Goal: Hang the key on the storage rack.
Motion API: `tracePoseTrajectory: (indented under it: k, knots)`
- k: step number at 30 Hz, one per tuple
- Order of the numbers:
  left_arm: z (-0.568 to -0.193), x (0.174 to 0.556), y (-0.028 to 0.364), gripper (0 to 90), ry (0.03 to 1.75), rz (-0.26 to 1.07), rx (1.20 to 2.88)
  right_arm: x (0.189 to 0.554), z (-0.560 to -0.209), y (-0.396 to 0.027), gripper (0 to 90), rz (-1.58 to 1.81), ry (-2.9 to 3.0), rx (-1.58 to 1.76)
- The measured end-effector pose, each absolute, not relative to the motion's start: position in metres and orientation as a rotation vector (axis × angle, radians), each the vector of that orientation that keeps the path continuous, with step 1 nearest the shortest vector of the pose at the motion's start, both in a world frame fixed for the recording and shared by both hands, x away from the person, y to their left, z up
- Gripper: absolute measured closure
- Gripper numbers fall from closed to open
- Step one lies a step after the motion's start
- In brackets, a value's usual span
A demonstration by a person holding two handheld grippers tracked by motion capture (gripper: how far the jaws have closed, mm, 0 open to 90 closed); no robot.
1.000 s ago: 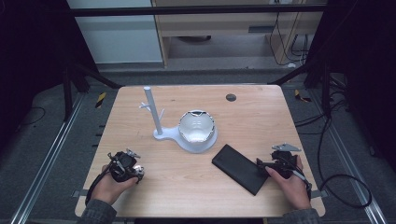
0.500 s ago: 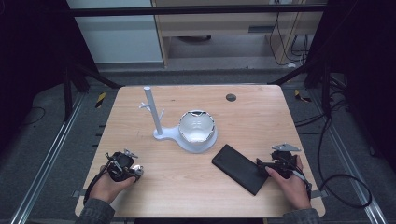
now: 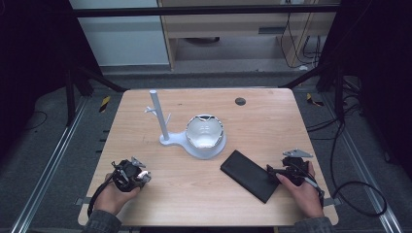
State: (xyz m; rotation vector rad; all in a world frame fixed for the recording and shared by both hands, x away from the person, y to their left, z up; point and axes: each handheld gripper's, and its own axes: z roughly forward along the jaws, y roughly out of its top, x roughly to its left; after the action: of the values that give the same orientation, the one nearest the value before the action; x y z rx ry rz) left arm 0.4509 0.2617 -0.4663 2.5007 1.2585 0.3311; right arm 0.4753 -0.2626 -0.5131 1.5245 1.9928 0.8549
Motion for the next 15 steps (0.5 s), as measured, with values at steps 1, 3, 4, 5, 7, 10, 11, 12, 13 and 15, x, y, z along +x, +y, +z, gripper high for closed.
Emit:
tracePoseTrajectory:
  k: [1,3,4,5,7,10,11,12,13,15]
  knots:
    - [-0.4652,0.4507,0.2615,84.7,1.251,0.324,2.505,0.4753,-0.5131,-0.2626,1.4,0.855,1.993,1.525]
    - [-0.4628,0.4500,0.2606,86.8,1.237,0.319,2.499,0.4753,-0.5131,-0.2626,1.4,0.855,1.993,1.524]
    - [-0.4623,0.4500,0.2602,87.7,1.233,0.324,2.503,0.4753,-0.5131,-0.2626,1.4,0.855,1.993,1.524]
    - [-0.4617,0.4501,0.2597,88.1,1.227,0.325,2.511,0.4753,-0.5131,-0.2626,1.5,0.855,1.993,1.524]
    - [-0.4615,0.4507,0.2593,88.2,1.224,0.327,2.519,0.4753,-0.5131,-0.2626,1.5,0.856,1.994,1.524]
    - [-0.4617,0.4516,0.2596,88.2,1.223,0.321,2.516,0.4752,-0.5130,-0.2625,1.5,0.857,1.994,1.526]
    - [-0.4619,0.4514,0.2593,88.3,1.222,0.324,2.515,0.4753,-0.5131,-0.2626,1.5,0.855,1.994,1.523]
    - [-0.4623,0.4510,0.2587,88.3,1.218,0.319,2.520,0.4753,-0.5131,-0.2625,1.5,0.856,1.994,1.524]
    - [-0.4622,0.4506,0.2581,89.8,1.213,0.322,2.522,0.4753,-0.5131,-0.2625,1.5,0.856,1.994,1.523]
    - [-0.4622,0.4498,0.2570,89.8,1.207,0.331,2.530,0.4753,-0.5131,-0.2625,1.5,0.856,1.994,1.523]
